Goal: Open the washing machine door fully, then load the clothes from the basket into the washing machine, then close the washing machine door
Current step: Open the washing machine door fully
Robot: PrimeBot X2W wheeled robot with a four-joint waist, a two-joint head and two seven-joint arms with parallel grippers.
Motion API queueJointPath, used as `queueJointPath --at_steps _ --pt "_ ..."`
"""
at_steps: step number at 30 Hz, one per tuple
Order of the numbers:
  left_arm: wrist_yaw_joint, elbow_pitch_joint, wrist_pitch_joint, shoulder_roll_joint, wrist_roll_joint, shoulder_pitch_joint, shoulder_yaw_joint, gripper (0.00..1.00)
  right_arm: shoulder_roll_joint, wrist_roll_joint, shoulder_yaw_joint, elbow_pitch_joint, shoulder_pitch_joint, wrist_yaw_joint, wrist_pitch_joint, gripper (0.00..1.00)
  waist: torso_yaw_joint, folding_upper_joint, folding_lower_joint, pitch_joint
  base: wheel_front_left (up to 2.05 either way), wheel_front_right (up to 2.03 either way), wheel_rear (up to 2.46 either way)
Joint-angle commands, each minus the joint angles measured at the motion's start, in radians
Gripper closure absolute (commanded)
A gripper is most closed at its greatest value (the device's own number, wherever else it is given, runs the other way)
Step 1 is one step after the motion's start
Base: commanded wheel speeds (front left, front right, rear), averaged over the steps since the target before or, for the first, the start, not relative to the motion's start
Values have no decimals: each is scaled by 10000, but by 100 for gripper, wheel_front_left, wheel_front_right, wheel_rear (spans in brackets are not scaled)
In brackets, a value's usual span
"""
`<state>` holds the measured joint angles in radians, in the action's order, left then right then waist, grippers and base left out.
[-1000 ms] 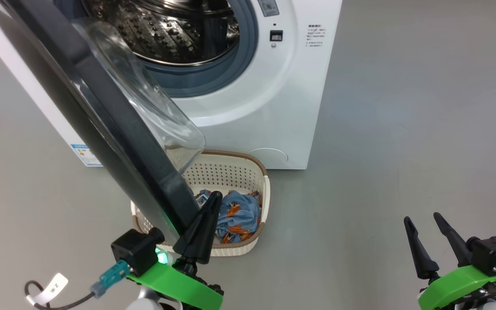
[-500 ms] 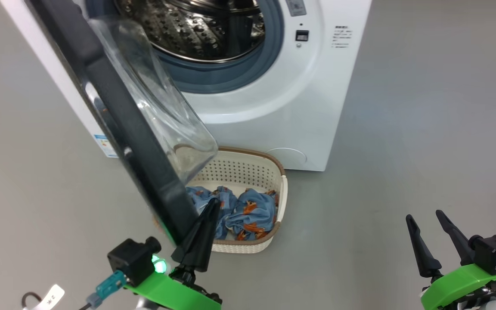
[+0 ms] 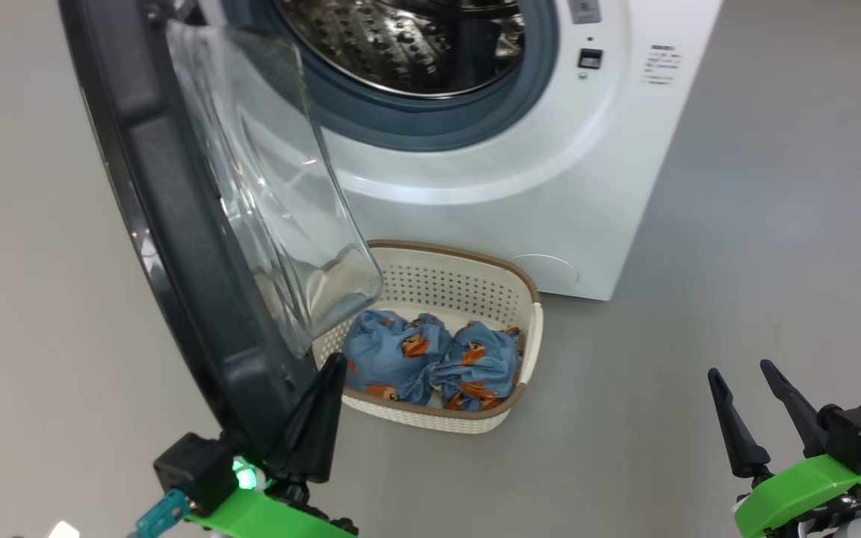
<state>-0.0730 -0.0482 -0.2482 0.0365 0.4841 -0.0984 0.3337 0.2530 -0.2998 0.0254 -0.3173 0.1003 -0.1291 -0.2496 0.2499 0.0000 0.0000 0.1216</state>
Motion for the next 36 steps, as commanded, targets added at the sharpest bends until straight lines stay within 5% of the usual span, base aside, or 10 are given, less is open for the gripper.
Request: queueJointPath --at_steps 1,19,36 --pt "198 330 -135 295 -130 -132 -624 100 174 132 239 258 216 -16 -122 0 211 0 0 42 0 0 0" --pt "832 949 -133 776 -81 394 -1388 100 275 165 285 236 286 -16 -122 0 1174 0 0 66 0 0 0" --pt "1523 734 -134 1464 -18 462 -3186 100 314 111 491 223 259 -16 -122 0 1402 0 0 31 0 0 0"
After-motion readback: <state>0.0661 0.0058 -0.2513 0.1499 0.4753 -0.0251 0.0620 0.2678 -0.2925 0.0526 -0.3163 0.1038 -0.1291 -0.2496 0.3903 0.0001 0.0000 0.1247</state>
